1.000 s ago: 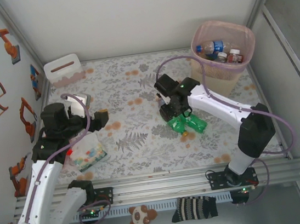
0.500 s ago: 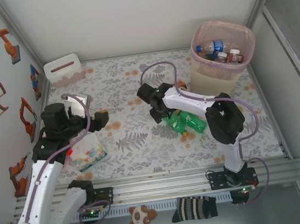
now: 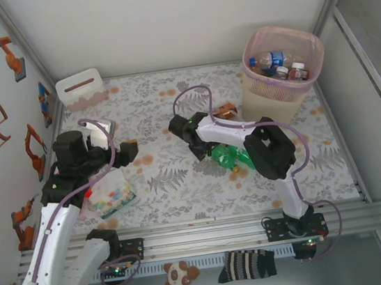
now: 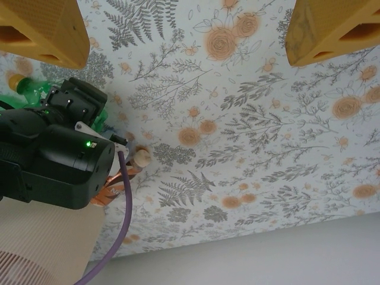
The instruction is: Put the plastic bottles in the bin
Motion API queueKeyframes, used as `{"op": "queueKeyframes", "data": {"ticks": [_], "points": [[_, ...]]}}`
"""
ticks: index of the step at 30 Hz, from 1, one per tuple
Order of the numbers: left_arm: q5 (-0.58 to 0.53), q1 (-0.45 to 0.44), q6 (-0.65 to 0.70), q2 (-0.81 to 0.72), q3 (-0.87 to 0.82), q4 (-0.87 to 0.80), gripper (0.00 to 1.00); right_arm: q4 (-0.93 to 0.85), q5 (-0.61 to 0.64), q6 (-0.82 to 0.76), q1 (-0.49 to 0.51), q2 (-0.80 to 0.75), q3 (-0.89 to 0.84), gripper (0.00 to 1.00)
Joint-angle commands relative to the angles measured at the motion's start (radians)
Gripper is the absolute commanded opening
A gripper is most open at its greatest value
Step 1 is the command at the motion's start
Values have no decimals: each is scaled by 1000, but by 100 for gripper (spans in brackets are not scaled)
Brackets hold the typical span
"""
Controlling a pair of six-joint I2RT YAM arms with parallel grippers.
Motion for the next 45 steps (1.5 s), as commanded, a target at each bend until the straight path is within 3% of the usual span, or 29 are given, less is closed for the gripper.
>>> {"op": "queueKeyframes", "data": {"ticks": [1,22,36,45], "points": [[-4,6,16,-2,-4,12,85,-13,26,25,7,28,22,71],[-13,5,16,0,-5,11,86,-10,26,22,7,-42,11,57],[-8,5,14,2,-3,11,86,-43,-65,26,1,-240,121,54],[-3,5,14,2,-3,13,86,-52,-150,12,-59,-415,226,54]]}}
